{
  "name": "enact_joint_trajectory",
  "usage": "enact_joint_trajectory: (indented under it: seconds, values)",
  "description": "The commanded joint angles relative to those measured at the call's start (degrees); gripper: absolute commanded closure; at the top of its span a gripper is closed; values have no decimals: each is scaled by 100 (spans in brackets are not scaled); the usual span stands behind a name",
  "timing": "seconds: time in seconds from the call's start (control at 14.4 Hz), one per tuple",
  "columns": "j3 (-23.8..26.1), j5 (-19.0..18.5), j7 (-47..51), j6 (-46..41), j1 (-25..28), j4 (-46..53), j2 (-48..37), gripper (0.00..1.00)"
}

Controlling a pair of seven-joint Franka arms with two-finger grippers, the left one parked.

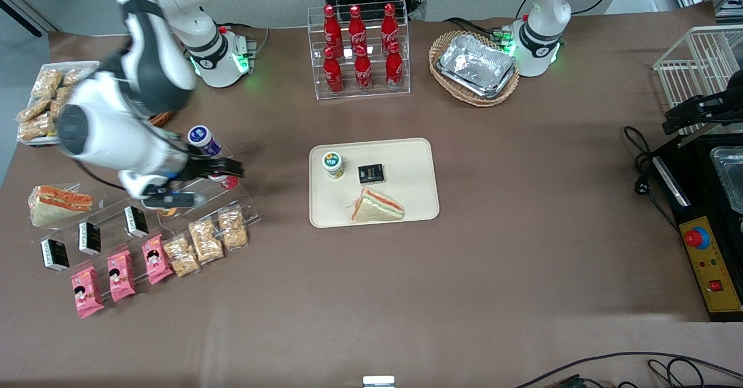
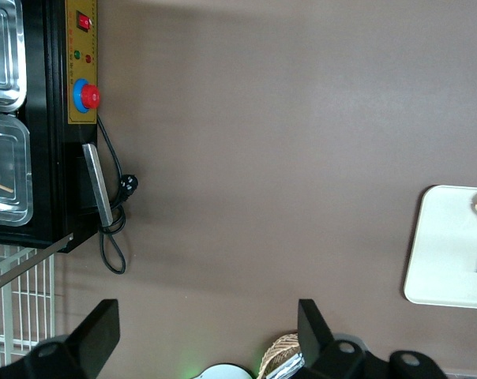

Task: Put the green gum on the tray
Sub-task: 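Lower the green gum jar onto the tray beside the black box, release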

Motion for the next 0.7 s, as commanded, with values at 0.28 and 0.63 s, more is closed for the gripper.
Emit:
enact_joint_trajectory:
  seconds: [0.28,0.63]
  values:
    - [66,-540,-434,-1818,-1229,1937,69,1]
    - [66,-1059,-434,-2232,-1248,2633,149,0]
